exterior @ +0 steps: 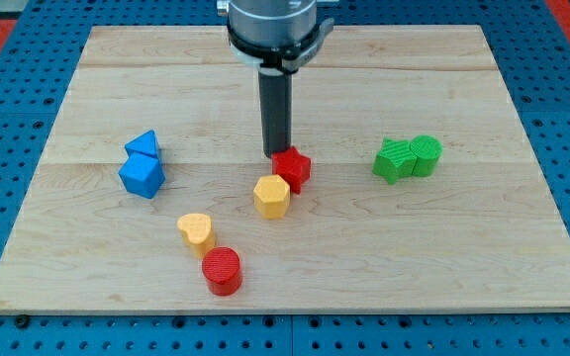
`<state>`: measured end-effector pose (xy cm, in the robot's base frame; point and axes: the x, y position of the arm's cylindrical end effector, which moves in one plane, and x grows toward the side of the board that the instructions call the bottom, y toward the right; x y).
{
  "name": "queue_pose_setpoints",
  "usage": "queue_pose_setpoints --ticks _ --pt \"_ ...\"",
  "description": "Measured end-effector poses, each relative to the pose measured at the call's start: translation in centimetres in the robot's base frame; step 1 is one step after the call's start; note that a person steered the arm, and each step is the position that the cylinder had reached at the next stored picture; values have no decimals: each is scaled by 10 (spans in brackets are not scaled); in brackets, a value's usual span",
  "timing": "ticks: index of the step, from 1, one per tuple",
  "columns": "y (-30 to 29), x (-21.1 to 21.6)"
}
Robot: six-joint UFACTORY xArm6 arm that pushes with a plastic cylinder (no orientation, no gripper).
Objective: Place the red circle left to the red star
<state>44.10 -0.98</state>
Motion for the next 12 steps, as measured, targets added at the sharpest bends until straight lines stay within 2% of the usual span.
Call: queue_pose_setpoints --ticks 3,5,7,9,10,12 --pt "83 88" --pt "81 120" --pt "18 95" --pt "-79 108" --pt "-99 108" --pt "-101 117"
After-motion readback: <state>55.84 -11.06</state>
